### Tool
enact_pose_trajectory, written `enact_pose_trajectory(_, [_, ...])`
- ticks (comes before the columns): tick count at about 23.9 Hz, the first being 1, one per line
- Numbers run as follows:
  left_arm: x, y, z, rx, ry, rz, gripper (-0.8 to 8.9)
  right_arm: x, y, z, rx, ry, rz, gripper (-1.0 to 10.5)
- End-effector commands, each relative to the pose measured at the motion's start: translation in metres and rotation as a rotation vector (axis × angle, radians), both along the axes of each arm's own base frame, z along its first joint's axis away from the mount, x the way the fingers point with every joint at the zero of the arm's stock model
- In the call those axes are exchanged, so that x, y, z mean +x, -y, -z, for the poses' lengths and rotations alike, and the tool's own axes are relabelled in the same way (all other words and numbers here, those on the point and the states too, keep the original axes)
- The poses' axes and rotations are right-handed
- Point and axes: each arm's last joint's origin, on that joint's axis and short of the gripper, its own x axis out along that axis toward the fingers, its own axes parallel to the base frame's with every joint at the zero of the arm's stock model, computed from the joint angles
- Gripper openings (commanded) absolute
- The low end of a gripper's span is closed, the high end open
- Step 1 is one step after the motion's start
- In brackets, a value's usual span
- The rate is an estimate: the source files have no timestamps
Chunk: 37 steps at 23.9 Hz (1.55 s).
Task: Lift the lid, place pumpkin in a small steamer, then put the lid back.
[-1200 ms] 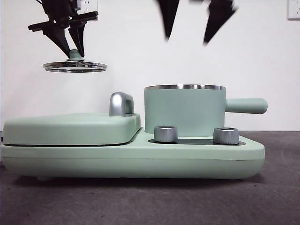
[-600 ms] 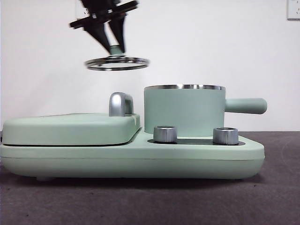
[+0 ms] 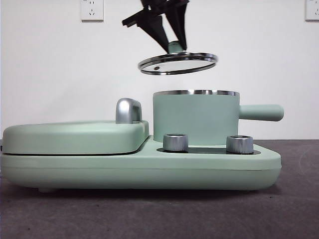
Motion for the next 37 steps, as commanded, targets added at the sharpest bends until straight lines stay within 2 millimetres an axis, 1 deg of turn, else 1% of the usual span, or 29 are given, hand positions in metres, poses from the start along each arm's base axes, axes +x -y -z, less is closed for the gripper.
enact_pose_trajectory(1, [-0.012,0.012,0.001,0.01,-0.019,0.036,0.16,-0.016,0.01,0.003,0.013,-0.035,0.051,5.5])
enact_pose_trajectory(4, [-0.02,0.022,0.001,0.012,-0.02,0.065,0.15,-0.025,0.016,0.003,0.053,-0.01,0.072,5.5])
enact_pose_trajectory(10, [-0.02,0.024,0.005,0.025,-0.032,0.071,0.15,-0.026,0.017,0.003,0.057,-0.009,0.076,5.5])
enact_pose_trajectory(16, [-0.016,0.028,0.023,0.077,-0.08,0.084,0.15,-0.026,0.017,0.003,0.056,-0.008,0.078,5.5])
enact_pose_trajectory(21, [-0.013,0.03,0.029,0.092,-0.087,0.089,0.15,-0.026,0.017,0.003,0.056,-0.008,0.078,5.5])
enact_pose_trajectory(25, [-0.012,0.041,0.039,0.098,-0.072,0.127,0.15,-0.026,0.017,0.003,0.056,-0.008,0.078,5.5])
enact_pose_trajectory(28, [-0.01,0.044,0.039,0.119,-0.027,0.112,0.15,-0.026,0.017,0.003,0.056,-0.009,0.077,5.5])
enact_pose_trajectory(37, [-0.009,0.046,0.041,0.119,-0.01,0.127,0.15,-0.026,0.017,0.003,0.055,-0.008,0.076,5.5])
